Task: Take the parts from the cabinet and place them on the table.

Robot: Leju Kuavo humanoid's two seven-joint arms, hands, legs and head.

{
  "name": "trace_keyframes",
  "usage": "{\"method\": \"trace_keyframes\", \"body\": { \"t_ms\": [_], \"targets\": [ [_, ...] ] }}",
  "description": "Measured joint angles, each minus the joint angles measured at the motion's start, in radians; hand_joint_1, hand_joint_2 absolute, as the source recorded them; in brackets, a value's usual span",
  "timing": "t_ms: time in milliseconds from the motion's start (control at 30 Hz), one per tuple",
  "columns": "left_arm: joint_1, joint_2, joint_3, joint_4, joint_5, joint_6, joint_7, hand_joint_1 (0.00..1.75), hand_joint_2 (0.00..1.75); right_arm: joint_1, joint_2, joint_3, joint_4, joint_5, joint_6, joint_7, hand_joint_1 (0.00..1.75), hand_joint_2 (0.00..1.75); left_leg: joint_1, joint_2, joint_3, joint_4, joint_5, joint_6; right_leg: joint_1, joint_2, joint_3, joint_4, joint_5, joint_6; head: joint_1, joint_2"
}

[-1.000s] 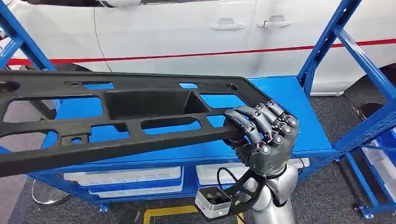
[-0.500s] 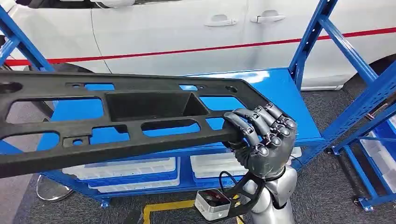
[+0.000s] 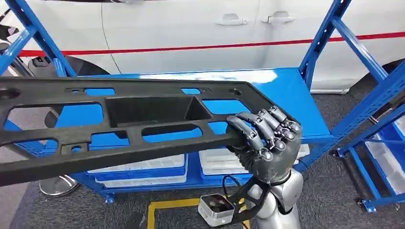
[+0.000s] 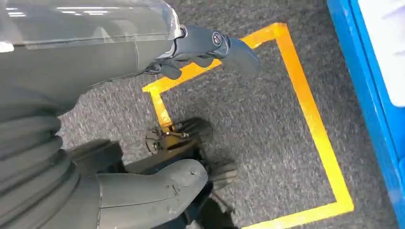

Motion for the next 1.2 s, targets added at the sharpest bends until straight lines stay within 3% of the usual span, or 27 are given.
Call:
{"method": "trace_keyframes", "body": {
  "t_ms": [33, 67, 100, 133, 200, 233, 267, 367, 400, 467, 533, 567, 600, 633, 700, 733, 767, 800, 867, 933, 967, 1000, 1033, 1067, 1100, 1133, 1200],
  "targets": [
    [0.001, -0.001, 0.000, 0.000, 0.000, -0.002, -0.001, 0.00, 1.75, 0.000, 0.000, 0.000, 0.002, 0.004, 0.000, 0.000, 1.75, 1.75, -0.001, 0.001, -0.009, 0.001, 0.005, 0.001, -0.001, 0.000, -0.025, 0.073, -0.037, 0.004, -0.001, 0.000],
    [0.001, -0.001, 0.000, 0.000, 0.000, -0.004, -0.001, 0.00, 1.75, 0.000, 0.000, 0.000, 0.004, 0.005, 0.000, 0.000, 1.75, 1.75, -0.001, 0.003, -0.018, 0.004, 0.010, -0.001, -0.003, 0.000, -0.037, 0.120, -0.050, 0.007, 0.000, 0.000],
    [0.002, -0.001, 0.000, 0.000, 0.000, -0.005, -0.001, 0.00, 1.75, 0.000, 0.000, 0.000, 0.006, 0.005, 0.000, 0.000, 1.75, 1.75, -0.001, 0.003, -0.027, 0.008, 0.014, -0.002, -0.005, -0.001, -0.024, 0.116, -0.036, 0.010, 0.000, 0.000],
    [0.001, -0.002, 0.000, 0.000, -0.001, -0.005, -0.001, 0.00, 1.75, 0.000, 0.000, 0.000, 0.006, 0.005, 0.000, 0.000, 1.75, 1.75, 0.000, 0.003, -0.034, 0.012, 0.016, -0.005, -0.007, -0.001, 0.005, 0.076, -0.009, 0.011, -0.001, 0.000],
    [0.001, -0.005, 0.000, 0.000, -0.001, -0.005, -0.001, 0.00, 1.75, 0.000, 0.000, 0.000, 0.006, 0.005, 0.000, 0.000, 1.75, 1.75, 0.002, 0.002, -0.047, 0.027, 0.017, -0.008, -0.013, -0.002, 0.114, -0.092, 0.058, 0.013, -0.001, 0.000],
    [0.001, -0.006, 0.000, 0.000, 0.000, -0.005, -0.001, 0.00, 1.75, 0.000, 0.000, 0.000, 0.006, 0.005, 0.000, 0.000, 1.75, 1.75, 0.002, 0.002, -0.054, 0.035, 0.017, -0.014, -0.013, -0.002, 0.143, -0.151, 0.036, 0.011, 0.000, 0.000],
    [0.001, -0.006, 0.000, 0.000, -0.001, -0.005, -0.001, 0.00, 1.75, 0.000, 0.000, 0.000, 0.006, 0.005, 0.000, 0.000, 1.75, 1.75, -0.002, 0.000, -0.060, 0.039, 0.019, -0.022, -0.002, 0.003, 0.139, -0.143, 0.056, 0.003, -0.001, 0.000],
    [0.001, -0.007, 0.000, 0.000, -0.001, -0.005, -0.001, 0.00, 1.75, 0.001, 0.000, 0.000, 0.006, 0.006, 0.000, 0.000, 1.75, 1.75, -0.002, 0.000, -0.065, 0.038, 0.033, -0.042, -0.001, 0.003, 0.128, -0.150, 0.060, -0.019, 0.000, 0.000],
    [0.002, -0.007, 0.000, 0.000, 0.000, -0.005, -0.001, 0.00, 1.75, 0.001, 0.000, 0.000, 0.007, 0.008, 0.000, 0.000, 1.75, 1.75, 0.001, -0.001, -0.070, 0.042, 0.029, -0.047, -0.006, 0.000, 0.123, -0.158, 0.069, -0.032, -0.001, 0.000],
    [0.002, -0.007, 0.000, 0.000, 0.000, -0.006, -0.001, 0.00, 1.75, 0.001, 0.001, 0.000, 0.007, 0.012, 0.000, 0.000, 1.75, 1.75, 0.005, -0.001, -0.101, 0.111, -0.048, -0.056, -0.007, -0.003, 0.110, -0.159, 0.082, -0.046, -0.002, 0.000],
    [0.002, -0.007, 0.000, 0.000, 0.000, -0.007, -0.002, 0.00, 1.75, 0.001, 0.001, 0.000, 0.007, 0.014, 0.000, 0.000, 1.75, 1.75, 0.006, -0.001, -0.153, 0.262, -0.138, -0.063, -0.003, -0.005, 0.093, -0.158, 0.094, -0.050, -0.001, 0.000],
    [0.003, -0.007, 0.000, 0.000, 0.001, -0.008, -0.003, 0.00, 1.75, 0.001, 0.001, 0.000, 0.008, 0.016, 0.000, 0.000, 1.75, 1.75, 0.006, -0.001, -0.168, 0.317, -0.159, -0.064, -0.001, -0.006, 0.083, -0.157, 0.100, -0.050, -0.001, 0.000],
    [0.003, -0.007, 0.001, 0.000, 0.001, -0.008, -0.003, 0.00, 1.75, 0.001, 0.001, 0.000, 0.010, 0.016, 0.000, 0.000, 1.75, 1.75, 0.006, -0.001, -0.163, 0.331, -0.155, -0.064, 0.000, -0.006, 0.074, -0.155, 0.106, -0.049, -0.001, 0.000],
    [0.003, -0.007, 0.001, 0.000, 0.001, -0.008, -0.003, 0.00, 1.75, 0.000, 0.001, 0.000, 0.010, 0.016, 0.000, 0.000, 1.75, 1.75, 0.006, -0.001, -0.138, 0.304, -0.135, -0.062, 0.000, -0.006, 0.065, -0.151, 0.111, -0.048, -0.002, 0.000],
    [0.002, -0.007, 0.001, 0.000, 0.001, -0.008, -0.004, 0.00, 1.75, 0.000, 0.001, 0.000, 0.010, 0.016, 0.000, 0.000, 1.75, 1.75, 0.006, -0.001, -0.030, 0.146, -0.068, -0.056, 0.000, -0.005, 0.052, -0.145, 0.117, -0.045, -0.002, 0.000],
    [0.001, -0.007, 0.001, 0.000, 0.001, -0.008, -0.004, 0.00, 1.75, 0.000, 0.001, 0.000, 0.010, 0.016, 0.000, 0.000, 1.75, 1.75, 0.006, -0.001, 0.026, 0.055, -0.057, -0.051, 0.000, -0.005, 0.049, -0.144, 0.121, -0.041, -0.001, 0.000],
    [-0.001, -0.007, 0.001, 0.000, 0.001, -0.008, -0.004, 0.00, 1.75, 0.000, 0.001, 0.000, 0.010, 0.016, 0.000, 0.000, 1.75, 1.75, 0.000, -0.003, 0.042, 0.027, -0.074, -0.047, 0.001, -0.005, 0.047, -0.147, 0.128, -0.034, -0.001, 0.000],
    [-0.002, -0.007, 0.001, 0.000, 0.001, -0.008, -0.005, 0.00, 1.75, 0.000, 0.001, 0.000, 0.010, 0.016, 0.000, 0.000, 1.75, 1.75, -0.006, -0.004, 0.039, 0.028, -0.053, -0.042, 0.000, -0.005, 0.048, -0.149, 0.133, -0.028, -0.001, 0.000],
    [-0.001, -0.006, 0.001, 0.000, 0.001, -0.008, -0.006, 0.00, 1.75, 0.000, 0.001, 0.002, 0.010, 0.016, 0.000, 0.000, 1.75, 1.75, -0.009, -0.005, 0.029, 0.025, -0.052, -0.035, -0.002, -0.006, 0.050, -0.154, 0.146, -0.015, -0.001, 0.000],
    [-0.001, -0.008, 0.001, 0.000, 0.001, -0.009, -0.006, 0.00, 1.75, 0.000, 0.000, 0.002, 0.010, 0.018, 0.000, 0.000, 1.75, 1.75, 0.003, 0.001, 0.032, 0.006, -0.027, -0.017, -0.002, -0.004, 0.046, -0.148, 0.139, -0.003, -0.001, 0.000],
    [-0.003, -0.009, 0.001, 0.000, 0.000, -0.010, -0.006, 0.00, 1.75, 0.000, 0.000, 0.002, 0.009, 0.018, 0.000, 0.000, 1.75, 1.75, 0.001, 0.002, 0.022, 0.003, -0.018, -0.008, 0.000, -0.002, 0.031, -0.119, 0.099, -0.001, 0.000, 0.000],
    [-0.004, -0.009, 0.002, 0.000, 0.000, -0.011, -0.006, 0.00, 1.75, 0.000, 0.000, 0.002, 0.009, 0.018, 0.000, 0.000, 1.75, 1.75, 0.001, 0.004, 0.010, 0.004, -0.010, -0.001, 0.000, -0.001, 0.006, -0.051, 0.039, 0.000, -0.001, 0.000],
    [-0.003, -0.009, 0.002, 0.000, 0.000, -0.011, -0.006, 0.00, 1.75, 0.000, 0.000, 0.002, 0.009, 0.018, 0.000, 0.000, 1.75, 1.75, -0.001, 0.004, -0.002, 0.005, -0.002, 0.001, -0.001, -0.001, -0.020, 0.027, -0.010, 0.002, 0.000, 0.000],
    [-0.003, -0.009, 0.002, 0.000, 0.000, -0.011, -0.006, 0.00, 1.75, 0.000, -0.001, 0.002, 0.009, 0.018, 0.000, 0.000, 1.75, 1.75, -0.003, 0.005, -0.012, 0.007, 0.004, 0.002, -0.001, -0.001, -0.038, 0.087, -0.039, 0.004, -0.001, 0.000],
    [-0.003, -0.009, 0.002, 0.000, -0.001, -0.011, -0.006, 0.00, 1.75, 0.000, -0.001, 0.002, 0.009, 0.018, 0.000, 0.000, 1.75, 1.75, -0.003, 0.005, -0.023, 0.010, 0.011, 0.001, -0.001, -0.002, -0.043, 0.125, -0.044, 0.005, -0.001, 0.000],
    [-0.003, -0.009, 0.002, 0.000, -0.001, -0.011, -0.006, 0.00, 1.75, 0.000, -0.001, 0.002, 0.010, 0.018, 0.000, 0.000, 1.75, 1.75, -0.003, 0.005, -0.035, 0.014, 0.016, 0.000, -0.002, -0.002, -0.025, 0.114, -0.027, 0.006, 0.000, 0.000],
    [-0.003, -0.009, 0.002, 0.000, -0.003, -0.011, -0.006, 0.00, 1.75, 0.000, -0.001, 0.002, 0.009, 0.018, 0.000, 0.000, 1.75, 1.75, -0.003, 0.005, -0.054, 0.026, 0.022, -0.005, -0.003, -0.002, 0.067, -0.014, 0.031, 0.003, -0.001, 0.000]
  ]
}}
